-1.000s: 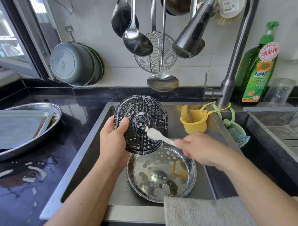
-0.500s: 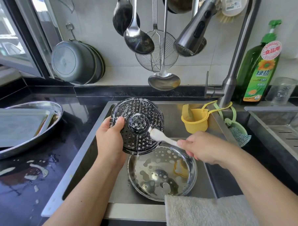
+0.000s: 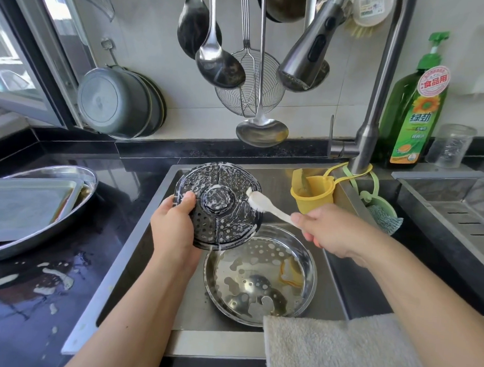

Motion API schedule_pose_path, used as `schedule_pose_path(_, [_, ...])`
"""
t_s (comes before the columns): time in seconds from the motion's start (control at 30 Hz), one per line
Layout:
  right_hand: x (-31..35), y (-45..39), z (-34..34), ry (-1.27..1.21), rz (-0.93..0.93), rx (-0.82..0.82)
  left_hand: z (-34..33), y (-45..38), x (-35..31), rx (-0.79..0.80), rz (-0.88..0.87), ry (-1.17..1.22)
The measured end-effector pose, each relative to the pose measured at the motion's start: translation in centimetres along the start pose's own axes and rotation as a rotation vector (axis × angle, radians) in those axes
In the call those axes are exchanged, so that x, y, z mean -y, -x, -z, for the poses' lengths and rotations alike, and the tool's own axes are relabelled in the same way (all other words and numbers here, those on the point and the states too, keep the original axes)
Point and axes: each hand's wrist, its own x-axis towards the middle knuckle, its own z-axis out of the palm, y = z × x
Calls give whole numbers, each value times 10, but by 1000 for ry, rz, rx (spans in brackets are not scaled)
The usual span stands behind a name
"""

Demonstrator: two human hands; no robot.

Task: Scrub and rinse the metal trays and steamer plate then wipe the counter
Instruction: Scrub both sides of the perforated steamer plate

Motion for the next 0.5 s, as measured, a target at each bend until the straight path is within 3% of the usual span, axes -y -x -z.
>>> schedule_pose_path(0.07, [2, -1, -2, -20, -9, -26, 0, -1, 2, -11, -4, 25])
schedule_pose_path(0.23, [6, 8, -13, 16, -32, 170, 7, -7, 3, -91, 15, 17])
schedule_pose_path(0.3, [9, 7, -15, 5, -24, 125, 6, -8, 3, -89, 10, 25])
schedule_pose_path(0.4, [9, -2, -14, -86, -41, -78, 3, -5, 6, -68, 0, 6])
schedule_pose_path(0.5, [8, -1, -18, -107, -60, -41, 3, -4, 7, -84, -40, -6])
